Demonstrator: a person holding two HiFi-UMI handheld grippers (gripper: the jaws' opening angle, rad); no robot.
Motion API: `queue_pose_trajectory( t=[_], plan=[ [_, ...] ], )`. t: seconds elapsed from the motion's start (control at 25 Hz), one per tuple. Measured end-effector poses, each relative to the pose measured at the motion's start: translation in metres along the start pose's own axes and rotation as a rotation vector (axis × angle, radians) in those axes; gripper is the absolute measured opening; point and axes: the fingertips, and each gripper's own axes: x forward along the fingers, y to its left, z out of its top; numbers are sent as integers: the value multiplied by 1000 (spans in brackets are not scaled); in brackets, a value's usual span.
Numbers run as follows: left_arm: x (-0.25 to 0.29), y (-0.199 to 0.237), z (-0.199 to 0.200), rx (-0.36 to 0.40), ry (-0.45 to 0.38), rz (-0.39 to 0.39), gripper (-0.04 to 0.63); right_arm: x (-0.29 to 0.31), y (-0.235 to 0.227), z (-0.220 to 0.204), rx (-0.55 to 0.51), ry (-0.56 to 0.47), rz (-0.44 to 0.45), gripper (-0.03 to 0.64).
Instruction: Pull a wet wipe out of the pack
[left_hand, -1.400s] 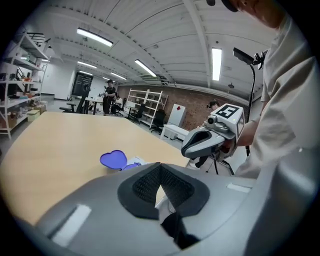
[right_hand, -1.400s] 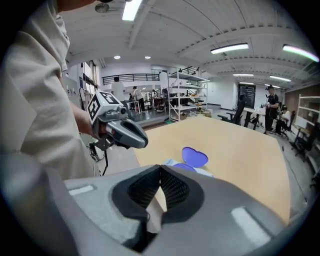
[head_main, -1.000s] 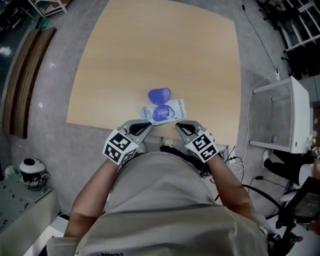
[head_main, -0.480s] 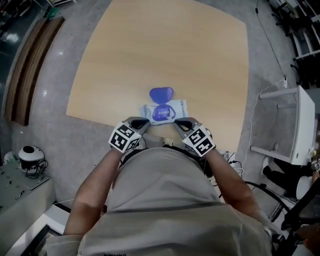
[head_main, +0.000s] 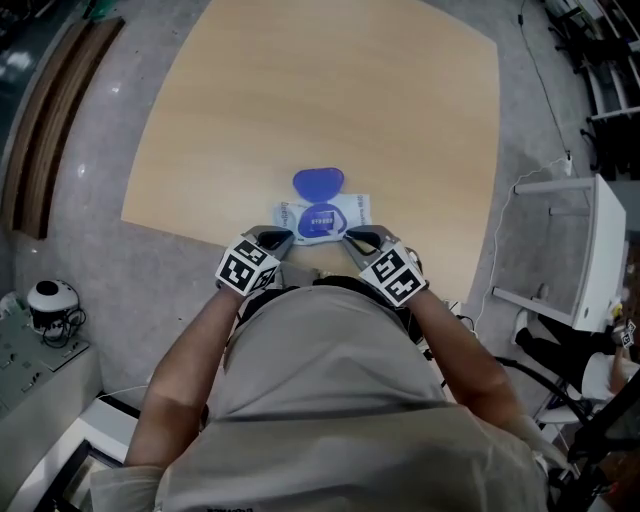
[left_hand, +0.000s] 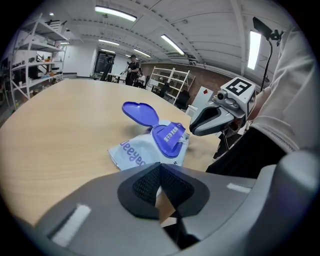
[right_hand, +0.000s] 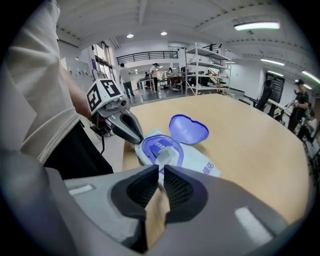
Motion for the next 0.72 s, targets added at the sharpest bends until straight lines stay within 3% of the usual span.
queue_pose_trajectory(
  t=[0.2, 0.72],
  plan=[
    [5, 2, -6, -9, 9, 1, 5, 8, 1, -2, 1, 21, 3, 40],
    [12, 1, -10, 69, 60, 1, 5, 29, 7, -6, -42, 104, 2, 46]
  ],
)
